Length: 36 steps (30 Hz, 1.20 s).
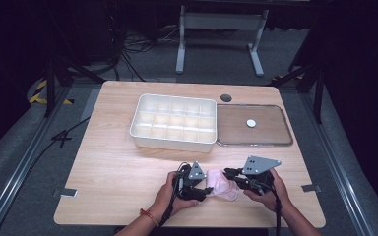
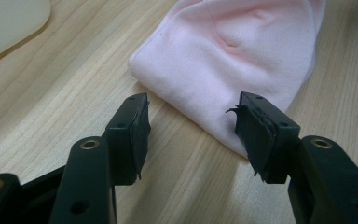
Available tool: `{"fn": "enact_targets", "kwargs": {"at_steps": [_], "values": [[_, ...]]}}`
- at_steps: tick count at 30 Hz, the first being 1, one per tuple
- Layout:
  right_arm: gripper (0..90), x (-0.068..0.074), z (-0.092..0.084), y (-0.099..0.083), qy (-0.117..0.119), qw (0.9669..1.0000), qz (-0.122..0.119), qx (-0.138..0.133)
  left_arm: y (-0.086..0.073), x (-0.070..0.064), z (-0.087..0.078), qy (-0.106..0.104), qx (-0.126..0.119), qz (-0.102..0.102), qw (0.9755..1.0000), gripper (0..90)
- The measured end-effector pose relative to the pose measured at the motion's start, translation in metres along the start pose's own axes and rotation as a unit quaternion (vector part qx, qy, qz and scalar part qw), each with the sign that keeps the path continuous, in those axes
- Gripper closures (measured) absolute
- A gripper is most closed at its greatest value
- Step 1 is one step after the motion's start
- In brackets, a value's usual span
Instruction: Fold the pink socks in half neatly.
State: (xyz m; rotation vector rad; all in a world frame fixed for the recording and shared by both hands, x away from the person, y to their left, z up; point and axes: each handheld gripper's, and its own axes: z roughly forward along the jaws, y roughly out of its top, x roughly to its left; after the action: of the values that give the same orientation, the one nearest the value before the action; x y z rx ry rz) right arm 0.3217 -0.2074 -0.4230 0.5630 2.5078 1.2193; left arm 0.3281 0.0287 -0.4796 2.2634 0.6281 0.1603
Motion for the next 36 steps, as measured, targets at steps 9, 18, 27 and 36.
{"fn": "enact_targets", "kwargs": {"at_steps": [9,18,27,36], "values": [[83.0,0.003,0.027,-0.016,0.012,0.9975,-0.022,0.066,-0.001,0.003,-0.001,0.0,0.002,-0.021,0.9998,40.2],[85.0,0.003,0.036,-0.03,0.022,0.9964,-0.009,0.082,-0.003,0.005,-0.004,-0.02,-0.004,-0.054,0.9983,36.1],[85.1,0.007,0.036,-0.031,0.013,0.9967,-0.025,0.076,0.004,0.0,0.004,-0.037,-0.008,-0.062,0.9973,45.3],[85.1,0.007,0.037,-0.031,0.012,0.9967,-0.031,0.074,0.005,0.004,0.003,-0.057,-0.03,-0.075,0.9951,76.1]]}}
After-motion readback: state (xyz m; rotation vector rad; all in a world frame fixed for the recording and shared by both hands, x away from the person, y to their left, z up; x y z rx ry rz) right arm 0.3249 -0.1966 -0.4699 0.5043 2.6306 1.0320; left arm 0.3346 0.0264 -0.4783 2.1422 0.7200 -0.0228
